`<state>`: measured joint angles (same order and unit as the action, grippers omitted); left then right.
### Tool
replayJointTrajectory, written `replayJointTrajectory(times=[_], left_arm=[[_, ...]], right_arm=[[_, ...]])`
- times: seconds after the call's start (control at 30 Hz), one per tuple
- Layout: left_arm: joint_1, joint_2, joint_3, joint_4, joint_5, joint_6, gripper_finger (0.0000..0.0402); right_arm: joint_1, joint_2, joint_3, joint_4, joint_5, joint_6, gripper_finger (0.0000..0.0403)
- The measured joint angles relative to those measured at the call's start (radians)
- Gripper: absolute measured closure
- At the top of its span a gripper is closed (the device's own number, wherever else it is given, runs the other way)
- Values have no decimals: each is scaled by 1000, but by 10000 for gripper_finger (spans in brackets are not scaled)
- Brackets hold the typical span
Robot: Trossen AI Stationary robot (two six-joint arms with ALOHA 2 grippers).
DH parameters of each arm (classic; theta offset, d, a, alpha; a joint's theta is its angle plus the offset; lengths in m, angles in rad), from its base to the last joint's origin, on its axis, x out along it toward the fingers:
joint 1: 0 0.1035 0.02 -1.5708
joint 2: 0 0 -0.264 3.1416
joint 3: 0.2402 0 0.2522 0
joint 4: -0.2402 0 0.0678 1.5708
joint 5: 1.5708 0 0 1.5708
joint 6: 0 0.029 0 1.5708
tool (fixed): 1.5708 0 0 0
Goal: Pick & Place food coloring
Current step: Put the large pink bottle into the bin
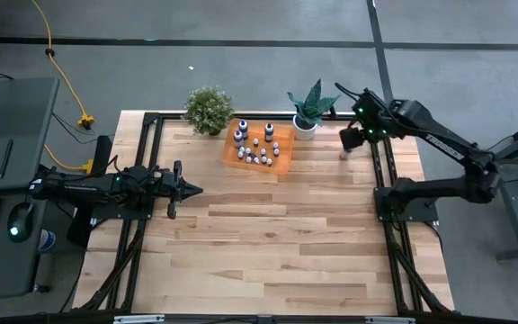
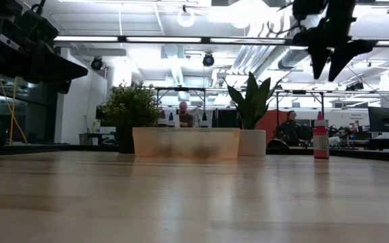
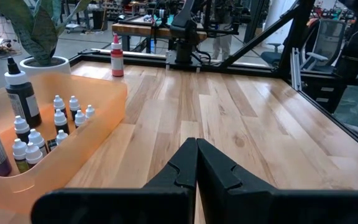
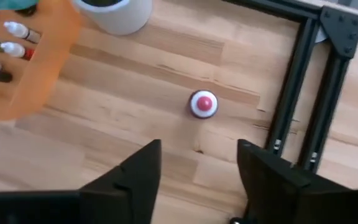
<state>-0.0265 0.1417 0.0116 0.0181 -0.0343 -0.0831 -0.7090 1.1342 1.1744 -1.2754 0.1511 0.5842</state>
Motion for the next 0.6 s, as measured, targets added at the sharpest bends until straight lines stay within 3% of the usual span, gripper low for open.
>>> replayJointTrajectory(times=[0.3,0.6], left_arm=[[0,0,0,0,0,0,401],[0,0,0,0,0,0,401]], right_arm=[[-55,181,0,9,85,34,162],[-82,305,0,44,32,43,162]])
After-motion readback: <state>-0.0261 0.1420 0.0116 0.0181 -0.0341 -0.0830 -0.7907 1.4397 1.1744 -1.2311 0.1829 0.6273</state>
